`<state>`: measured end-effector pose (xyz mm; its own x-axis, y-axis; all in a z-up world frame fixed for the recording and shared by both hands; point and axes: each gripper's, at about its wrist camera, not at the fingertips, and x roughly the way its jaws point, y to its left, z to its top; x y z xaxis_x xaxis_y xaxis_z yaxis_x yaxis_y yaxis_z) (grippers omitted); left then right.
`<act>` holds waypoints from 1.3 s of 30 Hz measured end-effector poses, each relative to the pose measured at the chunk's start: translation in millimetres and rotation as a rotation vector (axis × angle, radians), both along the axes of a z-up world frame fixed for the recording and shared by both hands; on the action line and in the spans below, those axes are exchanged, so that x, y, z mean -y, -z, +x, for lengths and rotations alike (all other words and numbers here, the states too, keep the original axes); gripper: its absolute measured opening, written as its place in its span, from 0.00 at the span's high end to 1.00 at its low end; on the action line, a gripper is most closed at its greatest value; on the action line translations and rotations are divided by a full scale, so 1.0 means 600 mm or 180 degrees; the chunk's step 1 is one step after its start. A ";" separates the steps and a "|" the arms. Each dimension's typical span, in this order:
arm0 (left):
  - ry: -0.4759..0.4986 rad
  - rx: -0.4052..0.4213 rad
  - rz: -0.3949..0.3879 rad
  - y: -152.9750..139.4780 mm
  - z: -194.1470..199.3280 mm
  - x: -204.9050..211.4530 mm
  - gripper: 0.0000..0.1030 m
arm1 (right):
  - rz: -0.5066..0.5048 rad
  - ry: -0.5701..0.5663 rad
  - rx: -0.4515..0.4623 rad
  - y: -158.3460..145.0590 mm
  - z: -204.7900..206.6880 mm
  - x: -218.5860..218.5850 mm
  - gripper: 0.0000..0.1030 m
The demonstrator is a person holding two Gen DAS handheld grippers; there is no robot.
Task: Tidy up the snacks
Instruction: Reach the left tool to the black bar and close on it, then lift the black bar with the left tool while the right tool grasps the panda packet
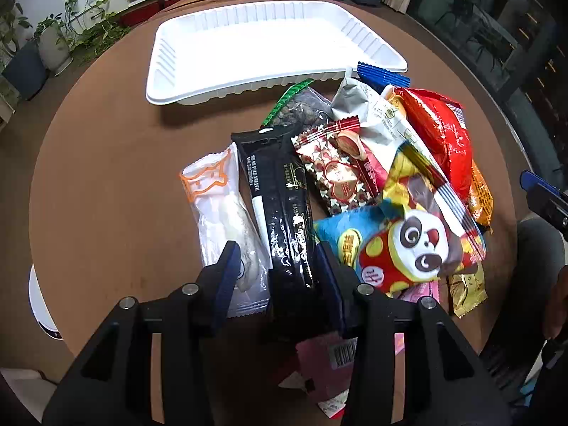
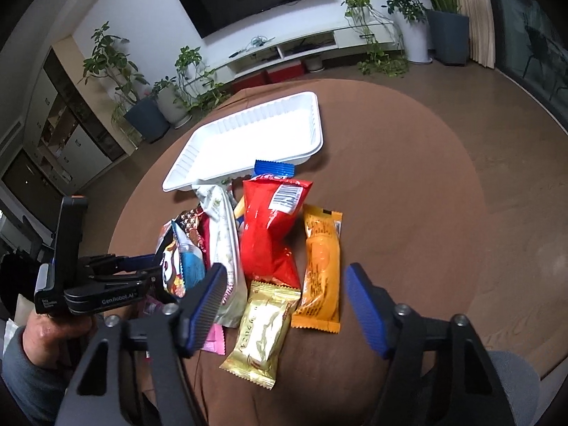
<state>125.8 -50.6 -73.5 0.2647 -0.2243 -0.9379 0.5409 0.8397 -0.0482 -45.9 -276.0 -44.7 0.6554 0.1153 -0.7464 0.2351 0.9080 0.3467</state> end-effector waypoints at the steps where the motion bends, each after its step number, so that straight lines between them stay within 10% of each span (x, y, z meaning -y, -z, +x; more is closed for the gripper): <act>1: 0.0017 -0.0020 0.0028 0.000 0.005 0.003 0.59 | 0.0015 -0.0011 -0.0010 0.002 0.001 0.000 0.33; 18: 0.0454 0.0264 0.0687 0.005 0.066 0.081 0.69 | 0.0184 -0.0035 -0.0091 0.019 0.003 0.009 0.33; 39: -0.0038 0.0043 -0.0595 -0.037 -0.012 -0.077 0.78 | 0.0059 -0.0790 -0.0025 0.009 0.062 -0.109 0.38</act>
